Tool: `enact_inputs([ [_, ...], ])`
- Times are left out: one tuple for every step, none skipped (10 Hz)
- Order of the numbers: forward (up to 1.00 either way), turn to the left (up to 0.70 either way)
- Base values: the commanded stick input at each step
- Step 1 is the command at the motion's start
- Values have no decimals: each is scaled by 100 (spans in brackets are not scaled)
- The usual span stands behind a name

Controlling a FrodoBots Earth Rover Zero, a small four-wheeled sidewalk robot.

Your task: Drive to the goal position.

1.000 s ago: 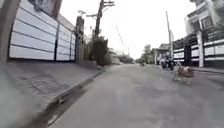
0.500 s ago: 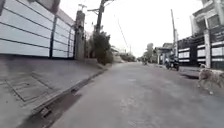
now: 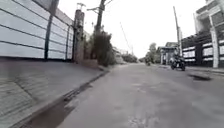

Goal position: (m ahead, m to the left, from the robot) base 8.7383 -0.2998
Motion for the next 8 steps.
enact_inputs([
  [100,0],
  [100,0],
  [100,-12],
  [100,-40],
  [100,-37],
  [100,-17],
  [100,-7],
  [100,0],
])
